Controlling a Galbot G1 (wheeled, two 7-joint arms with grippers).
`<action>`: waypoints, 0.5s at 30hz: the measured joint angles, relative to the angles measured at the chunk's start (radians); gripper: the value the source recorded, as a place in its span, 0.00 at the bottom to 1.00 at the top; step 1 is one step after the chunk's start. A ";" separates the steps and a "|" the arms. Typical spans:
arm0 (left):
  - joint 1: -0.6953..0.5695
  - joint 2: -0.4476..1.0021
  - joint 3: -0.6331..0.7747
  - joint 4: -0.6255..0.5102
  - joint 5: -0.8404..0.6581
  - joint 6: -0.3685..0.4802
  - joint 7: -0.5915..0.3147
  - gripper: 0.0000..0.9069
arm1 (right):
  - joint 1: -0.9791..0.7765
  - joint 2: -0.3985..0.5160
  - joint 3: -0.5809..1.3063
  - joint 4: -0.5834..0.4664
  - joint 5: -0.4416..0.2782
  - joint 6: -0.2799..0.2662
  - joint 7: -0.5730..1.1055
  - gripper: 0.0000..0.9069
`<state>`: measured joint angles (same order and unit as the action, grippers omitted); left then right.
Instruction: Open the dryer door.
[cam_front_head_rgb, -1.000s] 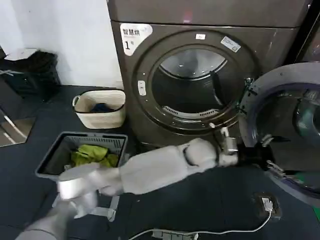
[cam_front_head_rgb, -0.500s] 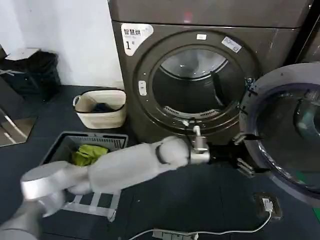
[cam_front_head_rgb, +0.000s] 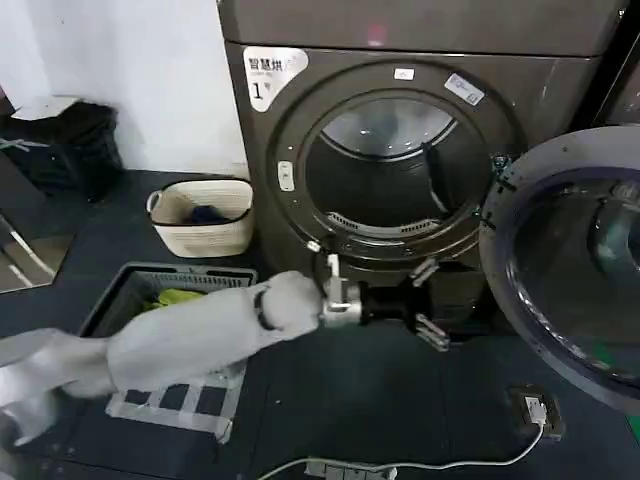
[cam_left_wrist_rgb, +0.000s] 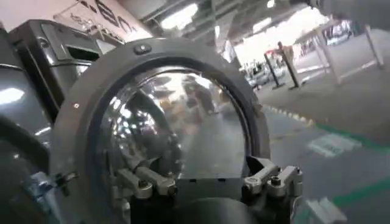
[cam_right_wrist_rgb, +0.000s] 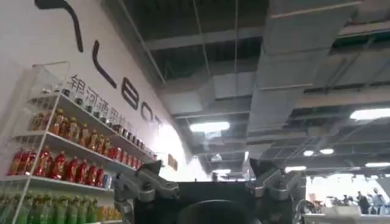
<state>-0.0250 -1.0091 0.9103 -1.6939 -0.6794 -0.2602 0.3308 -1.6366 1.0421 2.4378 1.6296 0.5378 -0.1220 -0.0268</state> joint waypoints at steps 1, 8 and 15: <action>0.001 0.019 0.001 -0.008 0.003 0.005 -0.018 1.00 | 0.001 0.000 -0.002 0.000 0.000 0.001 -0.001 1.00; 0.024 0.165 0.009 -0.051 0.025 -0.048 -0.052 1.00 | 0.008 -0.002 -0.012 0.005 -0.001 0.001 -0.004 1.00; 0.032 0.316 0.039 -0.075 0.096 -0.064 -0.066 1.00 | 0.020 0.003 -0.035 0.016 -0.004 0.002 -0.006 1.00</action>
<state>0.0072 -0.6931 0.9495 -1.7689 -0.5838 -0.3243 0.2648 -1.6165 1.0452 2.4031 1.6452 0.5336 -0.1203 -0.0325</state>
